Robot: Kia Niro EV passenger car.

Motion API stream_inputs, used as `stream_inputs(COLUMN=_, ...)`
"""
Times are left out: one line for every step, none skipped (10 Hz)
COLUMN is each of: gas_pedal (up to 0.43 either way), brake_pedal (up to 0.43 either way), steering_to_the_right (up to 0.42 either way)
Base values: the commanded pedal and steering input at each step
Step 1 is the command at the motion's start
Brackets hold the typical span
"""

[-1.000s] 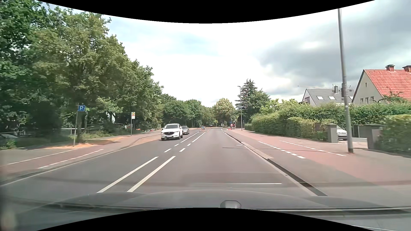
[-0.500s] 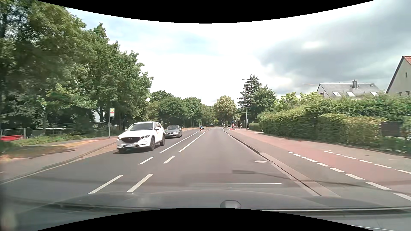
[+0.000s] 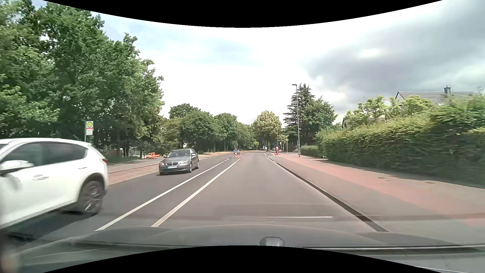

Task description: Follow the waypoints while adhering to traffic rules and regulations

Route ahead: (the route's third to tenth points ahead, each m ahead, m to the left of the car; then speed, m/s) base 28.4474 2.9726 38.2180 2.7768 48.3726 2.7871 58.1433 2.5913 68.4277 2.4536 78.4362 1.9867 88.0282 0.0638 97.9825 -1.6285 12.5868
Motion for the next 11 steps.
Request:
stream_inputs(gas_pedal=0.157, brake_pedal=0.018, steering_to_the_right=-0.001)
stream_inputs(gas_pedal=0.169, brake_pedal=0.018, steering_to_the_right=-0.001)
stream_inputs(gas_pedal=0.169, brake_pedal=0.018, steering_to_the_right=-0.001)
stream_inputs(gas_pedal=0.169, brake_pedal=0.018, steering_to_the_right=-0.001)
stream_inputs(gas_pedal=0.169, brake_pedal=0.018, steering_to_the_right=-0.001)
stream_inputs(gas_pedal=0.157, brake_pedal=0.018, steering_to_the_right=-0.001)
stream_inputs(gas_pedal=0.157, brake_pedal=0.018, steering_to_the_right=-0.001)
stream_inputs(gas_pedal=0.157, brake_pedal=0.018, steering_to_the_right=-0.001)
stream_inputs(gas_pedal=0.157, brake_pedal=0.018, steering_to_the_right=-0.001)
stream_inputs(gas_pedal=0.157, brake_pedal=0.018, steering_to_the_right=0.000)
stream_inputs(gas_pedal=0.157, brake_pedal=0.018, steering_to_the_right=0.000)
